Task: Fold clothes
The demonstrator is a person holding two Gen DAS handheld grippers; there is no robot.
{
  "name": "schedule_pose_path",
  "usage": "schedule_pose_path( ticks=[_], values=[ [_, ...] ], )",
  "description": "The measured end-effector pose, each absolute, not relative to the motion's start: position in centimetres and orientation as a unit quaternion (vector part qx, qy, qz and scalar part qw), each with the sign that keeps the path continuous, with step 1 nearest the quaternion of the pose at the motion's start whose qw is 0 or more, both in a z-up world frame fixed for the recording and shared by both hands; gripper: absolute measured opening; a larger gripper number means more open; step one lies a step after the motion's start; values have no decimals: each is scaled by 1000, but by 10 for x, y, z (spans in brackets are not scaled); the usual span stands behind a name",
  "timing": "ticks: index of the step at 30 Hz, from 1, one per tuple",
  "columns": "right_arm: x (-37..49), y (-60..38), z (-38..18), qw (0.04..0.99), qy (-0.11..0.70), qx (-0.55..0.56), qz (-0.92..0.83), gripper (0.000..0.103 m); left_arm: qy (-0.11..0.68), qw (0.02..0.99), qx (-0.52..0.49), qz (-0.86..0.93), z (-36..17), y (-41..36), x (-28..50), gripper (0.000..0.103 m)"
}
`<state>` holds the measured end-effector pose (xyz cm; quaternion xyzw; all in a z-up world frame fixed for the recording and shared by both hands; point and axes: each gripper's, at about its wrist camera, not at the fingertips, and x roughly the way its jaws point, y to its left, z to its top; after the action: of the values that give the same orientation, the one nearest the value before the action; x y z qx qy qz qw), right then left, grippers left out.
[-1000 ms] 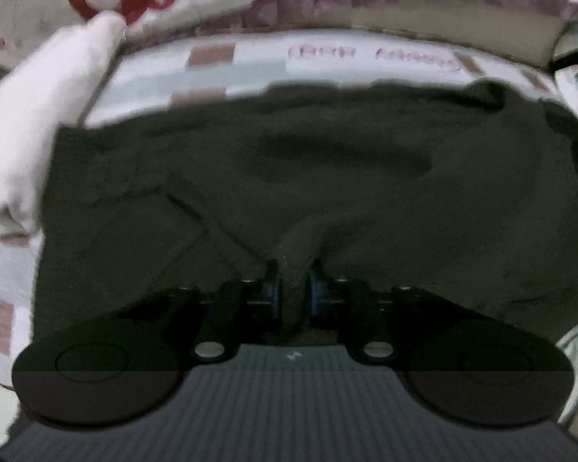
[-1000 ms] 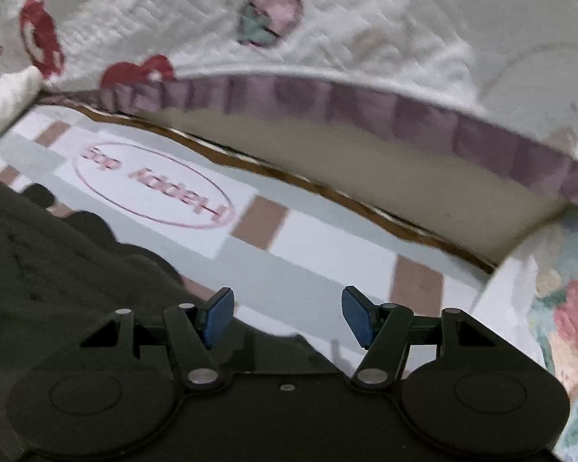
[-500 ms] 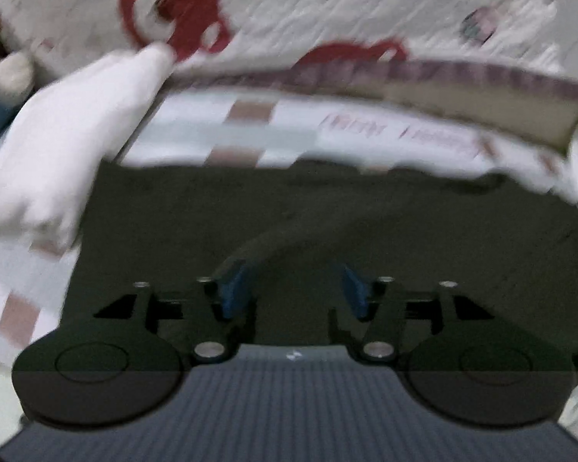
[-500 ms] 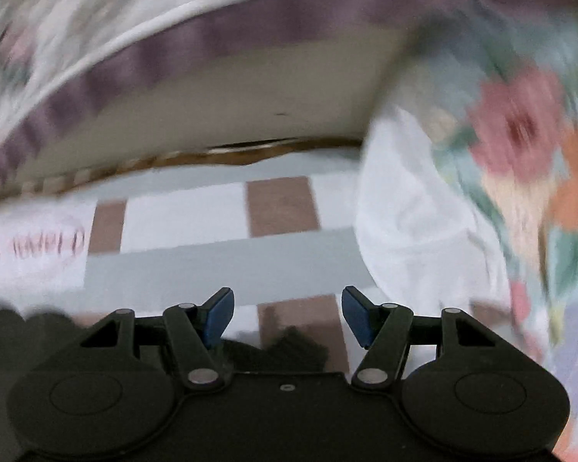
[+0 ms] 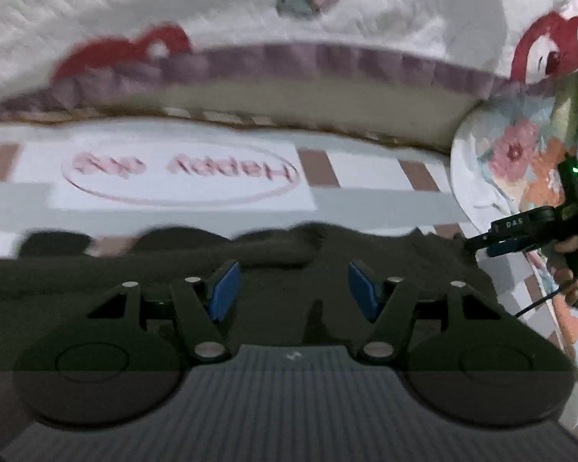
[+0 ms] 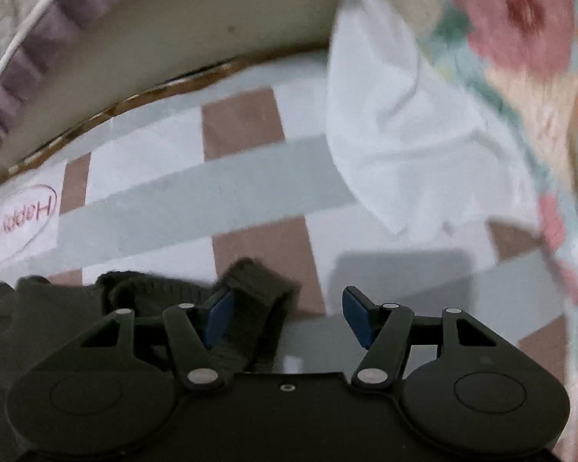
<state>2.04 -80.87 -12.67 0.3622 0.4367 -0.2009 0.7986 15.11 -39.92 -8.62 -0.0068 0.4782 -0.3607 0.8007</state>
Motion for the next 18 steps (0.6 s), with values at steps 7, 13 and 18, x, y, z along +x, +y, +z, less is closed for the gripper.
schedule_pose_path(
  ticks=[7, 13, 18],
  values=[
    [11, -820, -135, 810, 416, 375, -171, 11, 500, 772, -10, -393, -120, -434, 160, 23],
    [16, -807, -110, 826, 435, 318, -165, 49, 512, 775, -15, -370, -127, -430, 166, 23],
    [11, -816, -115, 828, 417, 348, -140, 59, 518, 774, -49, -360, -132, -415, 175, 36]
  ],
)
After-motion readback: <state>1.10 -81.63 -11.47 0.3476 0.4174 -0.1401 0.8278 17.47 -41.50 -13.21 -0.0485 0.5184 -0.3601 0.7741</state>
